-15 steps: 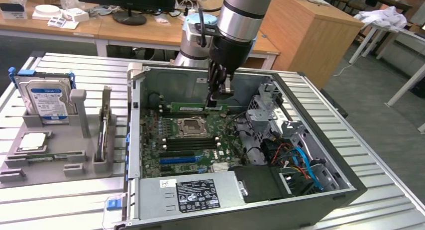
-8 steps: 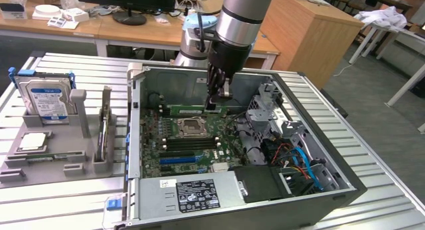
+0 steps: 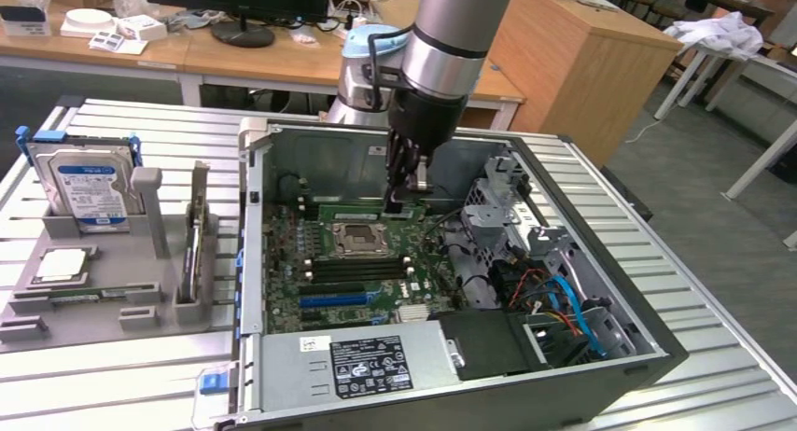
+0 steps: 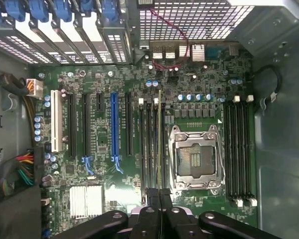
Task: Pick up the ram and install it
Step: 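Insert the ram into the slot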
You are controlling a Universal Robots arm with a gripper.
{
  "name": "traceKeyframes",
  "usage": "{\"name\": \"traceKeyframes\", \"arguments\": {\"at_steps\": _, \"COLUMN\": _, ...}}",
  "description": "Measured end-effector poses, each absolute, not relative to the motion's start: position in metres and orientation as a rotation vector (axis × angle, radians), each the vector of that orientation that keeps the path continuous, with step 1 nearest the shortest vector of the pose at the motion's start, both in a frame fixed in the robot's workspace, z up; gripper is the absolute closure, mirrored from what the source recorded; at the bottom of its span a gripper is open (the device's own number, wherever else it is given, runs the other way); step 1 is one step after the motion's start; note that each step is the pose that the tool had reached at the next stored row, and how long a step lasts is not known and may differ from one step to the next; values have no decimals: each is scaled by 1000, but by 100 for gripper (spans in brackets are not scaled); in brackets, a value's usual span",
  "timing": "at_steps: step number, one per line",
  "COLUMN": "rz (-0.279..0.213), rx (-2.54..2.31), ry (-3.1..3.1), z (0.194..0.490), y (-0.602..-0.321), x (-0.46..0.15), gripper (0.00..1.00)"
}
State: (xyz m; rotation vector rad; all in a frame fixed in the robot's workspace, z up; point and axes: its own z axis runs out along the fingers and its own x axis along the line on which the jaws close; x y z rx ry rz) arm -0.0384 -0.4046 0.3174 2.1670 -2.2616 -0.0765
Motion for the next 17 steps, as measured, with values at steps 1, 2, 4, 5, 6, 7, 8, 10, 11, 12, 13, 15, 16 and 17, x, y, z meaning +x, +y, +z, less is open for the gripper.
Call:
{"name": "traceKeyframes", "arguments": {"at_steps": 1, "rz": -76, "rx": 2167, "ry": -2262, "z": 316, "y": -405, "x": -38, "gripper": 89}}
{"name": "traceKeyframes", "arguments": {"at_steps": 2, "rz": -76, "rx": 2167, "ry": -2262, "z": 315, "y": -405, "x": -38, "gripper": 89}}
{"name": "traceKeyframes", "arguments": {"at_steps": 4, "rz": -76, "rx": 2167, "ry": -2262, "z": 312, "y": -405, "x": -38, "gripper": 89}}
{"name": "traceKeyframes", "arguments": {"at_steps": 5, "rz": -76, "rx": 2167, "ry": -2262, "z": 311, "y": -405, "x": -38, "gripper": 89}}
{"name": "traceKeyframes", "arguments": {"at_steps": 6, "rz": -76, "rx": 2167, "ry": -2262, "z": 310, "y": -405, "x": -38, "gripper": 89}}
{"name": "traceKeyframes", "arguments": {"at_steps": 7, "rz": -76, "rx": 2167, "ry": -2262, "z": 309, "y": -405, "x": -38, "gripper": 89}}
{"name": "traceKeyframes", "arguments": {"at_steps": 8, "rz": -76, "rx": 2167, "ry": -2262, "z": 309, "y": -405, "x": -38, "gripper": 89}}
{"name": "traceKeyframes", "arguments": {"at_steps": 10, "rz": -76, "rx": 2167, "ry": -2261, "z": 309, "y": -405, "x": -38, "gripper": 89}}
{"name": "traceKeyframes", "arguments": {"at_steps": 11, "rz": -76, "rx": 2167, "ry": -2261, "z": 309, "y": -405, "x": -38, "gripper": 89}}
{"name": "traceKeyframes", "arguments": {"at_steps": 12, "rz": -76, "rx": 2167, "ry": -2262, "z": 309, "y": -405, "x": -38, "gripper": 89}}
{"name": "traceKeyframes", "arguments": {"at_steps": 13, "rz": -76, "rx": 2168, "ry": -2261, "z": 309, "y": -405, "x": -38, "gripper": 89}}
{"name": "traceKeyframes", "arguments": {"at_steps": 15, "rz": -76, "rx": 2173, "ry": -2255, "z": 309, "y": -405, "x": -38, "gripper": 89}}
{"name": "traceKeyframes", "arguments": {"at_steps": 16, "rz": -76, "rx": 2176, "ry": -2253, "z": 309, "y": -405, "x": -38, "gripper": 89}}
{"name": "traceKeyframes", "arguments": {"at_steps": 17, "rz": -76, "rx": 2176, "ry": -2253, "z": 309, "y": -405, "x": -38, "gripper": 89}}
